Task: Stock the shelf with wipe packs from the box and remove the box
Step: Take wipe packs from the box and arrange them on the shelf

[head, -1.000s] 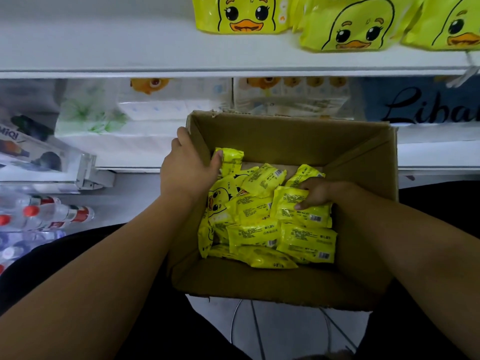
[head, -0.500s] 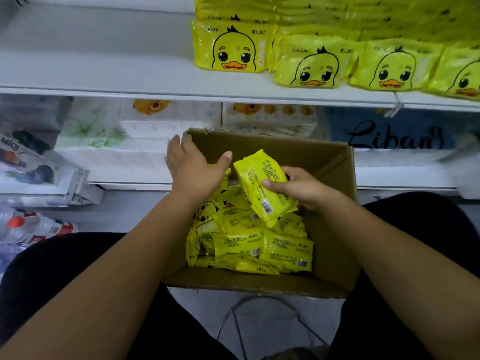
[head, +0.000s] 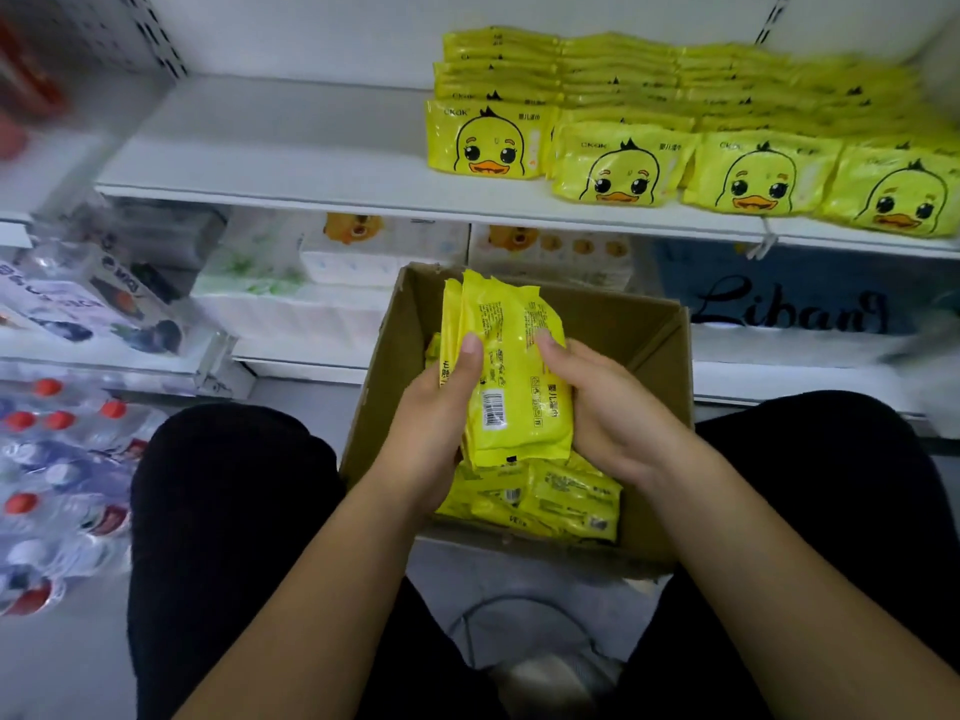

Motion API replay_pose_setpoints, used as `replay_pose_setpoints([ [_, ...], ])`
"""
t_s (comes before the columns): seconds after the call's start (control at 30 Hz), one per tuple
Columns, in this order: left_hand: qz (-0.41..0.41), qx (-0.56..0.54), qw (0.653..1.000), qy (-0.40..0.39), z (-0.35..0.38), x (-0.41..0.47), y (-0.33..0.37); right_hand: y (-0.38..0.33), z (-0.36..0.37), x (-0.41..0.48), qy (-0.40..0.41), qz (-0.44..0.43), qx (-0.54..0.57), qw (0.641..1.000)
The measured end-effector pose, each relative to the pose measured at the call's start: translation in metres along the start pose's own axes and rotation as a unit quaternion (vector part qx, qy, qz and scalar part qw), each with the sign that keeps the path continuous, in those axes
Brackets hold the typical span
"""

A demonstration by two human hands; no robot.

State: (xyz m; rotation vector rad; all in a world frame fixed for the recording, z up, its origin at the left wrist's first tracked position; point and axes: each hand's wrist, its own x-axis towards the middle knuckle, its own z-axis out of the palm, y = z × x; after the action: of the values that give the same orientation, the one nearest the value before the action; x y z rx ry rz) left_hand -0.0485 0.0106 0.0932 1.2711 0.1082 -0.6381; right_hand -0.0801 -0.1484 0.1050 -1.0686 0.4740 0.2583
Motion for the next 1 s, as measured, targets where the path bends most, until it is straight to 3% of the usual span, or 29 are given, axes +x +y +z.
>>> replay_pose_setpoints([
  [0.1, 0.032, 0.083, 0.995, 0.044, -0.001, -0.013, 0.003, -0.002, -0.005, -0.004, 0.069, -0.072, -0.076, 0.992],
  [0.2, 0.018, 0.158, 0.987, 0.028, 0.002, -0.021, 0.006, -0.010, -0.019, -0.008, 0.070, -0.112, -0.159, 0.978],
  [0.33, -0.083, 0.067, 0.994, -0.034, 0.007, -0.023, -0.001, -0.015, -0.040, -0.005, 0.085, -0.155, -0.294, 0.939],
  [0.47, -0.090, 0.004, 0.995, -0.050, 0.010, -0.015, -0.008, -0.010, -0.047, 0.007, 0.172, -0.192, -0.228, 0.939],
  [0.6, -0.056, -0.046, 0.997, 0.038, 0.006, -0.003, -0.013, -0.009, -0.054, 0.018, 0.260, -0.169, -0.114, 0.944],
  [0.73, -0.010, -0.064, 0.990, 0.123, -0.001, 0.010, -0.013, -0.013, -0.060, 0.022, 0.163, -0.108, -0.156, 0.968],
  [1.0, -0.020, -0.054, 0.985, 0.164, -0.009, 0.019, -0.007, -0.019, -0.054, 0.020, 0.036, -0.073, -0.207, 0.975],
])
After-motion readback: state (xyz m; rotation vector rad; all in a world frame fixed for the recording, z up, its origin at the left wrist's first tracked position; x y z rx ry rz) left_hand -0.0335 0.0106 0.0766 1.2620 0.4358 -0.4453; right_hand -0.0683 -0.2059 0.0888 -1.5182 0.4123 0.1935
